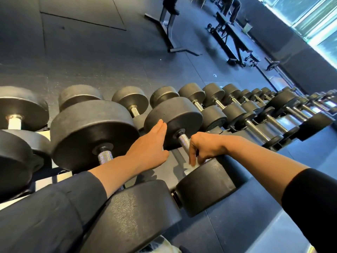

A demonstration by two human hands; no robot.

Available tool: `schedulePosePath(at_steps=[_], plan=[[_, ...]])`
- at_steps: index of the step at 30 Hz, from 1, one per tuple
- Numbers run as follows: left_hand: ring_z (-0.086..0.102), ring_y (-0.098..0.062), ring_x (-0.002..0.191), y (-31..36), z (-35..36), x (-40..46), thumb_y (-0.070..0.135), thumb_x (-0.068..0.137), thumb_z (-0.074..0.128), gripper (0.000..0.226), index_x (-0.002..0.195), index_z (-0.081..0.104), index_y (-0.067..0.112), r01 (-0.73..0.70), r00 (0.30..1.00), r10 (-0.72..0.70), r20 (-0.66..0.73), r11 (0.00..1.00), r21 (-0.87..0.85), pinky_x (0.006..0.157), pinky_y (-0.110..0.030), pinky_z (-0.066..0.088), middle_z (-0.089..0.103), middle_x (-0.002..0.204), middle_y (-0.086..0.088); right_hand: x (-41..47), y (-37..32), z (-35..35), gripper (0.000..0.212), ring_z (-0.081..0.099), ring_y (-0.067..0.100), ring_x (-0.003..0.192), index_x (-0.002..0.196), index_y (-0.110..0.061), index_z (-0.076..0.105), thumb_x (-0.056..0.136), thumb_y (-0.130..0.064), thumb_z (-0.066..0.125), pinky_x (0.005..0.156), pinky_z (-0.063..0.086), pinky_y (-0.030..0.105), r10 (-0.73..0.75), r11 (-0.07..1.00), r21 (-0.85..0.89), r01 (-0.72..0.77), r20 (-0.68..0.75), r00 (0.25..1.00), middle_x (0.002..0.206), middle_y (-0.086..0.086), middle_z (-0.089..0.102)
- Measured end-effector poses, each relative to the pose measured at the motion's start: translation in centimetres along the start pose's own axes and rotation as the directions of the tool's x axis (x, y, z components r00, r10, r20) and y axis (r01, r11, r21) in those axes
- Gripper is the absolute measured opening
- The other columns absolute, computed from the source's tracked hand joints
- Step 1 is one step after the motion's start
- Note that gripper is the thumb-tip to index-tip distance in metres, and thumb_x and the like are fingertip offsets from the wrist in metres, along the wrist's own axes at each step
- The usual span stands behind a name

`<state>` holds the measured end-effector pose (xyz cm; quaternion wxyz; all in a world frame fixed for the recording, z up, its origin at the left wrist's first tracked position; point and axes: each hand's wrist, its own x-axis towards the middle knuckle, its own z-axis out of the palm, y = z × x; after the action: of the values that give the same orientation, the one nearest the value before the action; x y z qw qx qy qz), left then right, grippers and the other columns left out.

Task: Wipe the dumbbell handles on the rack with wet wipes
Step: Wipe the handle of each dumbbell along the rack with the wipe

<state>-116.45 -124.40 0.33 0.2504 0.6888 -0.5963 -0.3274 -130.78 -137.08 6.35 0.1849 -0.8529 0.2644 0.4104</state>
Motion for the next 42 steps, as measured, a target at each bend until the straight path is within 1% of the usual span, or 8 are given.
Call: schedulePosePath(at_steps=[3, 7, 13, 19, 28, 33, 36, 42], plan=[[0.045, -0.02, 0.129, 0.0, 0.0, 0.1, 0.022, 0.092, 0.057, 0.078, 0.152, 0.006, 0.019, -0.007, 1.0, 0.007, -0.01, 1.0, 0.01, 0.1, -0.031, 0.042, -0.004, 0.16, 0.002, 0.1, 0.3, 0.0, 0.019, 0.055, 0.006, 0.093, 0.097, -0.015, 0.074, 0.08, -0.007, 0.068, 0.084, 0.043, 0.016, -0.026, 1.0, -0.008, 0.026, -0.179, 0.983, 0.104, -0.005, 0.065], [0.042, -0.021, 0.132, -0.1, 0.3, 0.1, 0.023, 0.092, 0.058, 0.082, 0.152, 0.002, 0.019, -0.019, 1.0, 0.02, -0.014, 1.0, 0.024, 0.101, -0.031, 0.042, -0.006, 0.16, 0.001, 0.8, 1.2, -0.8, 0.024, 0.059, 0.012, 0.099, 0.107, -0.017, 0.071, 0.085, -0.012, 0.063, 0.083, 0.039, 0.018, -0.025, 0.994, -0.102, -0.044, -0.591, 0.807, 0.111, -0.002, 0.066], [0.045, -0.021, 0.13, -0.1, 0.2, 0.0, 0.025, 0.092, 0.058, 0.081, 0.152, 0.004, 0.019, -0.026, 1.0, 0.027, -0.013, 0.998, 0.053, 0.101, -0.032, 0.042, -0.006, 0.16, 0.001, 2.4, 1.3, -0.4, 0.029, 0.055, 0.016, 0.108, 0.113, -0.017, 0.068, 0.084, -0.013, 0.067, 0.088, 0.046, 0.026, -0.002, 0.979, -0.178, -0.095, -0.478, 0.878, 0.118, 0.0, 0.06], [0.042, -0.021, 0.132, -0.2, 0.3, 0.0, 0.025, 0.093, 0.057, 0.081, 0.152, 0.003, 0.019, -0.018, 1.0, 0.018, -0.003, 0.999, 0.05, 0.102, -0.032, 0.041, -0.006, 0.16, 0.002, 0.0, 1.3, -0.2, 0.019, 0.048, 0.004, 0.085, 0.095, -0.011, 0.073, 0.076, -0.009, 0.074, 0.061, 0.034, 0.007, 0.039, 0.999, -0.013, -0.045, -0.32, 0.946, 0.096, -0.006, 0.058], [0.037, -0.023, 0.137, 0.3, 0.2, 0.2, 0.023, 0.092, 0.059, 0.08, 0.152, 0.007, 0.018, -0.008, 1.0, 0.008, 0.005, 0.999, 0.046, 0.108, -0.034, 0.036, -0.004, 0.16, 0.001, -0.7, 1.6, 0.3, 0.016, 0.05, 0.003, 0.082, 0.091, -0.009, 0.072, 0.076, -0.003, 0.071, 0.067, 0.042, 0.011, 0.084, 0.986, 0.162, -0.044, -0.252, 0.964, 0.103, -0.001, 0.061], [0.021, -0.017, 0.144, 1.0, -0.5, -0.2, 0.027, 0.093, 0.058, 0.077, 0.152, 0.009, 0.022, -0.016, 1.0, 0.014, 0.019, 0.994, 0.11, 0.113, -0.03, 0.024, 0.001, 0.16, 0.005, -0.6, 3.3, 0.3, 0.019, 0.05, 0.0, 0.074, 0.093, -0.011, 0.072, 0.076, -0.005, 0.072, 0.062, 0.041, 0.006, 0.056, 0.984, 0.178, 0.025, -0.433, 0.9, 0.087, -0.012, 0.054], [0.014, -0.011, 0.145, 1.9, -1.5, -0.4, 0.03, 0.093, 0.057, 0.074, 0.152, 0.013, 0.022, 0.006, 1.0, -0.005, -0.005, 0.985, 0.171, 0.114, -0.026, 0.017, 0.006, 0.16, 0.006, 0.7, 5.4, 0.1, 0.022, 0.047, 0.002, 0.073, 0.1, -0.011, 0.072, 0.079, -0.01, 0.07, 0.061, 0.034, 0.006, 0.042, 0.996, 0.093, 0.017, -0.599, 0.8, 0.094, -0.004, 0.059], [0.021, -0.009, 0.143, 6.8, -0.7, 0.6, 0.035, 0.094, 0.054, 0.068, 0.151, 0.017, 0.026, 0.122, 0.992, -0.112, -0.056, 0.959, 0.254, 0.112, -0.026, 0.021, 0.011, 0.159, 0.01, 3.1, 8.3, 0.3, 0.023, 0.058, 0.013, 0.086, 0.105, -0.012, 0.072, 0.082, -0.01, 0.066, 0.074, 0.044, 0.017, -0.095, 0.988, 0.03, 0.152, -0.658, 0.747, 0.104, 0.005, 0.068]])
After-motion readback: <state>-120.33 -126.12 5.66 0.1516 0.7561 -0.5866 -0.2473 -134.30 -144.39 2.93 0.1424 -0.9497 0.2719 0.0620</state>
